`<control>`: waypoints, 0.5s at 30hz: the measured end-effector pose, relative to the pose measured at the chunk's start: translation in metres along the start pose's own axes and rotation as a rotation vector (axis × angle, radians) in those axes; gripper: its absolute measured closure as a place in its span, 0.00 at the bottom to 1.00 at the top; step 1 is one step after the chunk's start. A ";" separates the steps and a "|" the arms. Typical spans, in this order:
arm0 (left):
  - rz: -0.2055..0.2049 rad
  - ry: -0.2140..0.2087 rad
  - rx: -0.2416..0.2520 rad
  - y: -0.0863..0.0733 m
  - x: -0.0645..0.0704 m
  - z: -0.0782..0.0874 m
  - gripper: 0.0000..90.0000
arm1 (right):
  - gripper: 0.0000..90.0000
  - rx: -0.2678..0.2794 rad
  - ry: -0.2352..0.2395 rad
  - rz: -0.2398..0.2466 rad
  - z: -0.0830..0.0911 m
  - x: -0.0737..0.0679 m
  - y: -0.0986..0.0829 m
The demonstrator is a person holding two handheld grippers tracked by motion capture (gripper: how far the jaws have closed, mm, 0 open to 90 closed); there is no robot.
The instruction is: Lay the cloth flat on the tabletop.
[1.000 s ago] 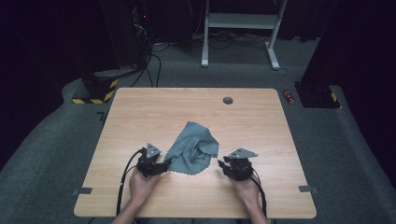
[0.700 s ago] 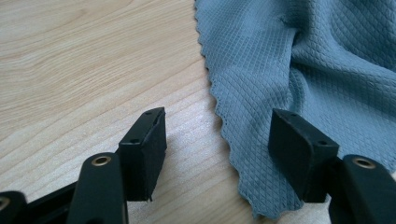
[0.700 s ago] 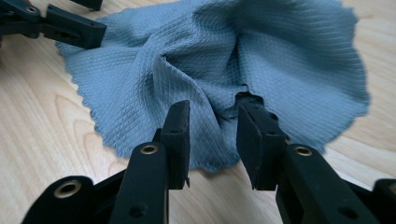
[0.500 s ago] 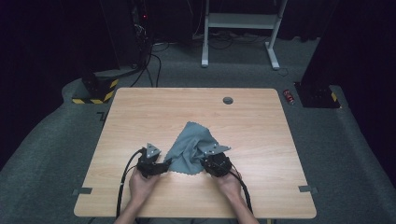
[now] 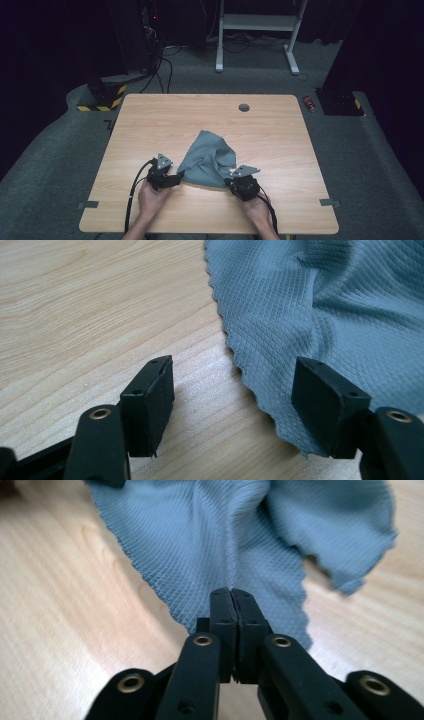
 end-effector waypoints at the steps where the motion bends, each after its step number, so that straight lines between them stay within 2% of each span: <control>1: 0.000 0.000 0.000 0.000 0.000 0.000 0.38 | 0.91 0.000 -0.002 0.005 0.000 -0.001 -0.001; 3: 0.000 0.000 0.000 0.000 0.000 0.000 0.38 | 0.87 0.022 -0.005 -0.011 0.003 0.000 0.000; 4: 0.000 0.000 0.000 0.000 0.000 0.000 0.38 | 0.85 0.039 -0.016 -0.024 0.005 0.002 0.003; 5: 0.000 0.000 0.000 0.000 0.000 0.000 0.38 | 0.83 0.073 -0.045 -0.057 0.010 0.009 0.008; 7: 0.000 0.000 0.000 0.000 0.000 0.000 0.38 | 0.83 0.079 -0.056 -0.064 0.010 0.013 0.012; 10: 0.000 0.000 0.000 0.000 0.000 0.000 0.38 | 0.82 0.066 -0.084 -0.077 0.005 0.021 0.020; 15: 0.000 0.000 0.000 0.000 0.000 0.000 0.38 | 0.78 0.000 -0.086 -0.061 -0.016 0.024 0.027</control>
Point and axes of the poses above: each handheld gripper's, and its own axes: z roughly backward along the jaws, y roughly out of its top, x roughly to its right, the point moved 4 cm from there along -z, roughly forward along the jaws, and after that the axes turned 1 degree about -y, right-handed, at the moved point
